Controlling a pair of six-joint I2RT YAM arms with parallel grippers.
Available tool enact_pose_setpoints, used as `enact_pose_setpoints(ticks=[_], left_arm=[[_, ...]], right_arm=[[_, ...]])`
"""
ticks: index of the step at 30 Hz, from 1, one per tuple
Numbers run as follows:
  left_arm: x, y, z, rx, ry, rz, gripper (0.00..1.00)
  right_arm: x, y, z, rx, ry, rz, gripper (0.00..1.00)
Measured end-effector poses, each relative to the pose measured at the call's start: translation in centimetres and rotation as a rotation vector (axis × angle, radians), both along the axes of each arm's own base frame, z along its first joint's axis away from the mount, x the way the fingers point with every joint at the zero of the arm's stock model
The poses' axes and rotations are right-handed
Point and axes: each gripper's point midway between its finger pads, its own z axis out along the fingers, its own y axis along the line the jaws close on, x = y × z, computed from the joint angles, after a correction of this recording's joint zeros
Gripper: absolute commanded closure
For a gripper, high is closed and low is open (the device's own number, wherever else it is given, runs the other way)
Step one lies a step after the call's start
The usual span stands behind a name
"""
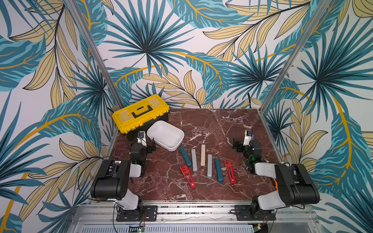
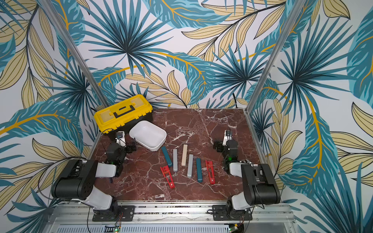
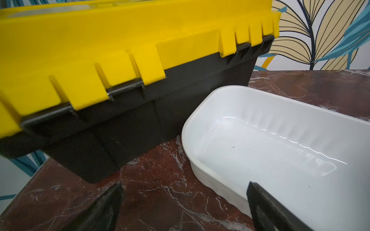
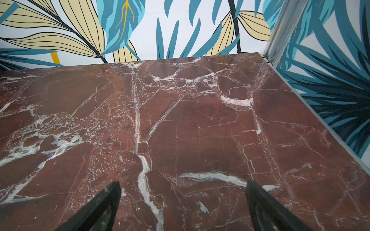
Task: Put the pruning pliers into the storage box
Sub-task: Move the storage box to the center of the board.
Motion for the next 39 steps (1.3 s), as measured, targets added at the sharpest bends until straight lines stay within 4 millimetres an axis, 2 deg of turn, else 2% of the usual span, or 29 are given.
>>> enact_pose_setpoints(ticks=[19,23,26,30,34,36,39], left_arm=[[0.0,-0.1,0.2,-0.003,-0.007,-0.008,0.00],[-0.5,1.0,0.9,-0.001,-0.035,0.064,0.00],[-2.3,2.4,3.2,-0.015,-0.085,0.160,0.01],[-4.1,3.8,8.9,-0.082,-0.186,0.263,0.05],[-4.9,4.0,13.1,-0.200,-0.220,0.310,0.13],[-4.8,3.7,14.0,-0.292,-0.199,0.318,0.18],[-3.6,2.7,13.0,-0.418,-0.093,0.313,0.20]], right_arm=[[0.0,0.0,0.0,0.000,0.000,0.000,0.01],[0.0,0.0,0.4,0.000,-0.019,0.000,0.01],[-0.9,0.0,1.4,-0.001,-0.049,-0.002,0.00],[-1.9,0.0,4.2,0.000,-0.107,-0.002,0.01],[-1.9,0.9,7.2,0.016,-0.095,0.017,0.01],[-1.7,1.8,9.3,0.036,-0.085,0.041,0.01],[-1.9,3.5,12.0,0.072,-0.069,0.083,0.01]])
